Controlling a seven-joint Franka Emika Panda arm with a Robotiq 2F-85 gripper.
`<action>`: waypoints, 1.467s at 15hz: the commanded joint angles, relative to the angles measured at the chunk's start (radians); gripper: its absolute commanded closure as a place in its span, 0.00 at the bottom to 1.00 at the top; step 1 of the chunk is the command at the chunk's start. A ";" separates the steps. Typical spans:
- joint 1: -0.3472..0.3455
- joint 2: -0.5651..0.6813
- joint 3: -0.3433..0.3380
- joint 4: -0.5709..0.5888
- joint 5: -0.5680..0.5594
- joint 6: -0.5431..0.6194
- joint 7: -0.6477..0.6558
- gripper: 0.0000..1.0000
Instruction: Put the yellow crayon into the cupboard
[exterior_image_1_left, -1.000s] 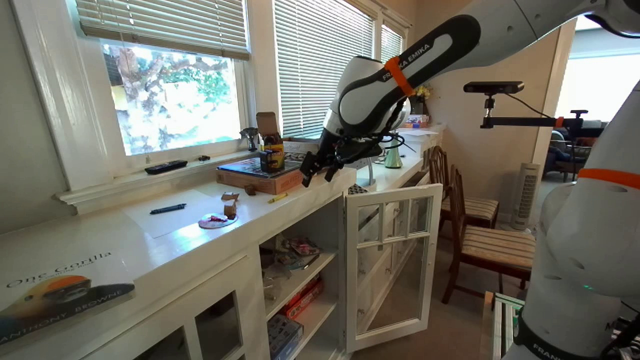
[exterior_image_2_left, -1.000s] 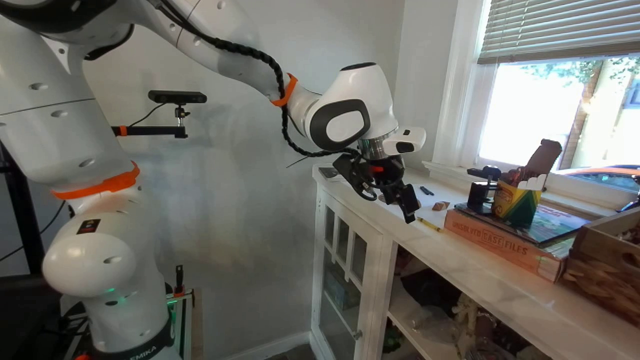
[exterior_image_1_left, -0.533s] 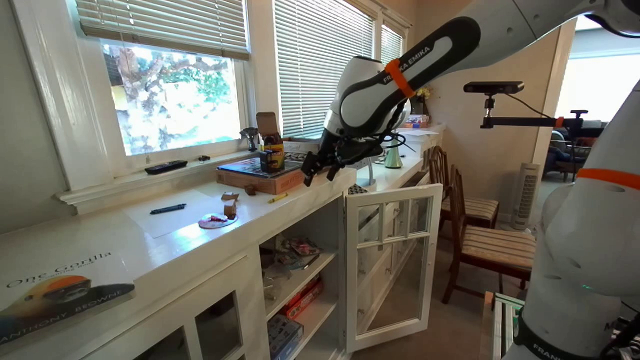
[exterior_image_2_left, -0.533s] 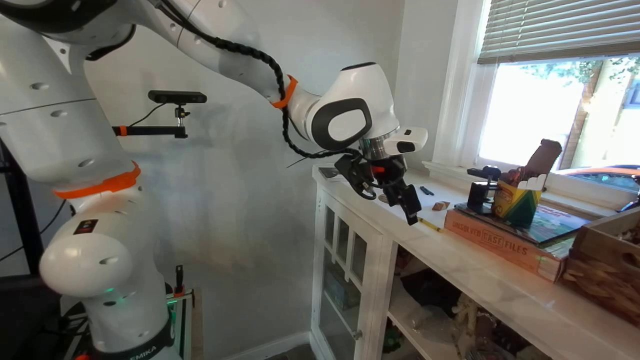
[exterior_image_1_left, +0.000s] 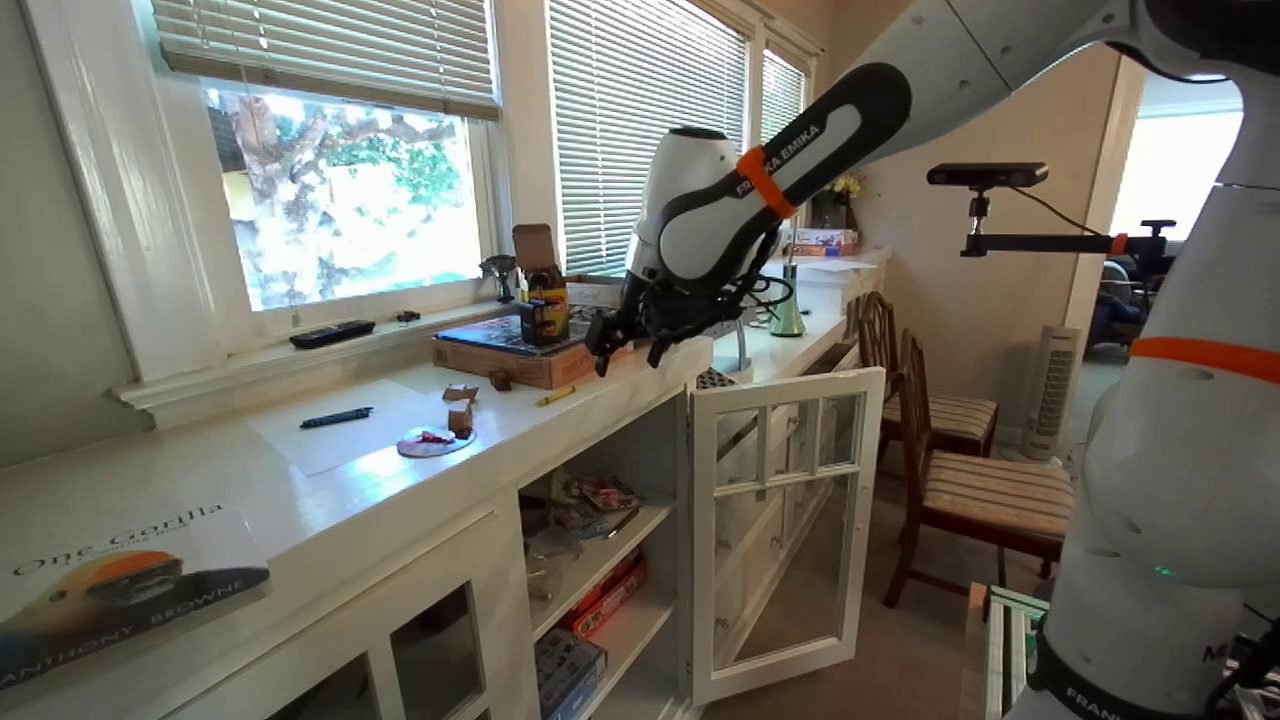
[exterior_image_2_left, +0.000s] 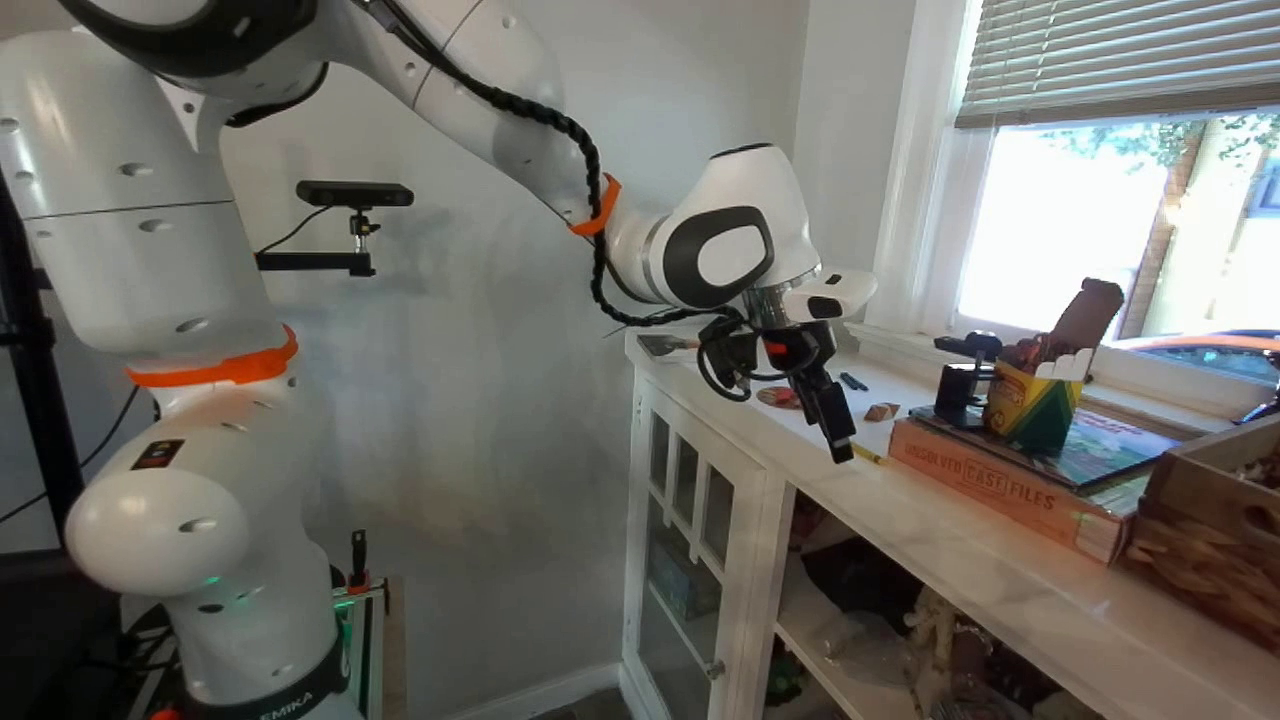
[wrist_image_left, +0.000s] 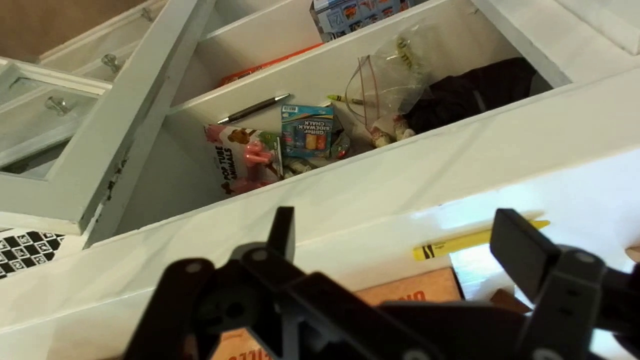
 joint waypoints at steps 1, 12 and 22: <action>0.003 0.080 0.013 0.064 -0.046 0.008 0.104 0.00; 0.064 0.224 -0.021 0.206 -0.175 0.042 0.294 0.00; 0.147 0.306 -0.083 0.266 -0.278 0.075 0.404 0.00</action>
